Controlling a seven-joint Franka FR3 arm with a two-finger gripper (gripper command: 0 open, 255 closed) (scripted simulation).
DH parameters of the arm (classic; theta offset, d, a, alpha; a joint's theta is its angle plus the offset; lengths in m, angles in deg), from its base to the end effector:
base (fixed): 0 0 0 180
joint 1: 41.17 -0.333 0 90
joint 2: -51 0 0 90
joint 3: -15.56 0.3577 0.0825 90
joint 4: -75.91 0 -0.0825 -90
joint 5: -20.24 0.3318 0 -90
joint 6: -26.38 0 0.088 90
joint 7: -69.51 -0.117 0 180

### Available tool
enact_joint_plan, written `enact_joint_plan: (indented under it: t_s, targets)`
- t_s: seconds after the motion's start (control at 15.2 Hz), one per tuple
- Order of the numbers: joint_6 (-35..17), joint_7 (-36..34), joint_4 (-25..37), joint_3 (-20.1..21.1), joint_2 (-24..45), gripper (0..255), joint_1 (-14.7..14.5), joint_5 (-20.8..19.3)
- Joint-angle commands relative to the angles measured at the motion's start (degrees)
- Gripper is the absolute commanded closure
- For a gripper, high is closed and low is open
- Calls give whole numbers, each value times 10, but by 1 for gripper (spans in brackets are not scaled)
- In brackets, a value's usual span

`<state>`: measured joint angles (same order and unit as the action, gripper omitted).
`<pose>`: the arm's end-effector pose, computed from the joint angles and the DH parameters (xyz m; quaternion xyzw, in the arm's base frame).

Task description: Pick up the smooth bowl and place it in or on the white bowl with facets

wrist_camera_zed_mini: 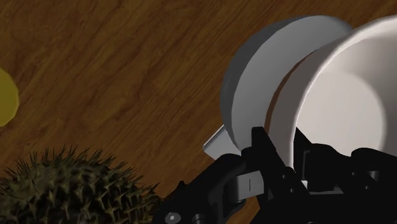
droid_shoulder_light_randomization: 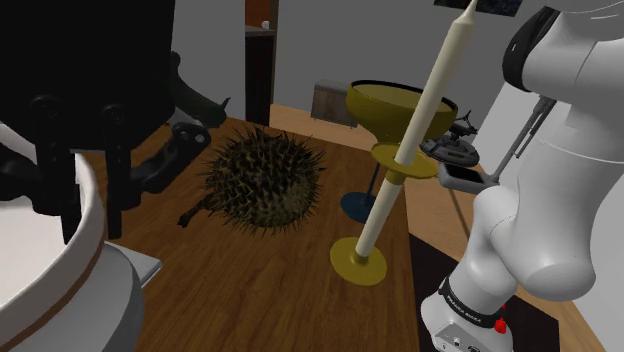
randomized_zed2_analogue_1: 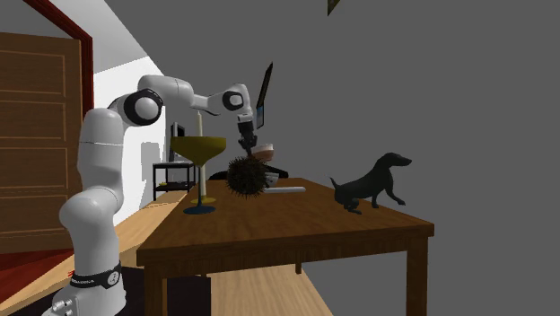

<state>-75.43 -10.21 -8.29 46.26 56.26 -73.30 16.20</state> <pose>0.2737 0.4806 0.6784 -0.9826 0.1462 -0.0479 0.1040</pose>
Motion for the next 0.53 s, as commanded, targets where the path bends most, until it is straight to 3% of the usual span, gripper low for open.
enact_joint_plan:
  t_s: [0.0, 0.46]
  targets:
    - [-16, -1, -23, -3, 16, 255, 2, -4]
    - [-33, 0, -43, -6, 12, 255, 1, -2]
